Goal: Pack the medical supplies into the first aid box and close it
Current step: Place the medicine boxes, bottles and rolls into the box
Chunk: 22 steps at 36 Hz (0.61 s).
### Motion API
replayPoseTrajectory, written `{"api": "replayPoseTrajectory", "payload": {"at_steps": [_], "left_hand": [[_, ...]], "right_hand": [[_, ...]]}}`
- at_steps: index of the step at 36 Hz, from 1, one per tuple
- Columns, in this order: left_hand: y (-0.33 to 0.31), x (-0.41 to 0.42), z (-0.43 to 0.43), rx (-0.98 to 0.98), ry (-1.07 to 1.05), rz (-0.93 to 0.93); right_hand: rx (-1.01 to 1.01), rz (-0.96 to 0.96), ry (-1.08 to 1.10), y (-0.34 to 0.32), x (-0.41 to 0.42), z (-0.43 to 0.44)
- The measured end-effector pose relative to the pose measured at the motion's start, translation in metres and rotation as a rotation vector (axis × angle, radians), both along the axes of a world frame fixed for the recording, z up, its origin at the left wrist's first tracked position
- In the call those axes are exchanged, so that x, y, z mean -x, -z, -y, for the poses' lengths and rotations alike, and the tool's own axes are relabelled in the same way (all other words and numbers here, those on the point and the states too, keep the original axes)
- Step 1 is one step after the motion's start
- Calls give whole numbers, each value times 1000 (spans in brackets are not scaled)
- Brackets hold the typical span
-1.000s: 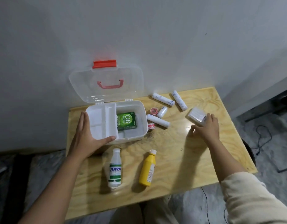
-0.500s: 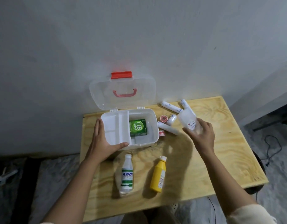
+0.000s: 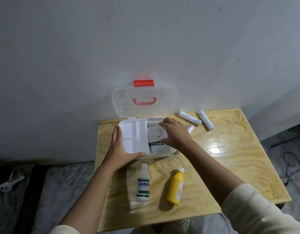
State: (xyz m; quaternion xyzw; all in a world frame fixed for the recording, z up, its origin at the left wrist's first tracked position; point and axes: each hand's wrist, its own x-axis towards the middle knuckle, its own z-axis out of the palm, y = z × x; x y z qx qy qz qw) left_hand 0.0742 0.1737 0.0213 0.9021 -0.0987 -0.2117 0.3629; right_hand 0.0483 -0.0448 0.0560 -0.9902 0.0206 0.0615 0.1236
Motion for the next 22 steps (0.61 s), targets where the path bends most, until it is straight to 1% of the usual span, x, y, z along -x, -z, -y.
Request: {"api": "replayPoseTrajectory", "payload": {"at_steps": [2,9,15,22], "left_hand": [[1,0,0,0,2,-1],[5,-1,-1,-1,3,8],[5,-1,-1,5,1,20],[5,-1,0,0,-3,33]], "right_hand": [[-2,-10,-6,3,-3,-5],[-125,-59,41,25,-8,-17],[-124,21,26,34,1,-19],[-104,61,19,37,-7,-22]]}}
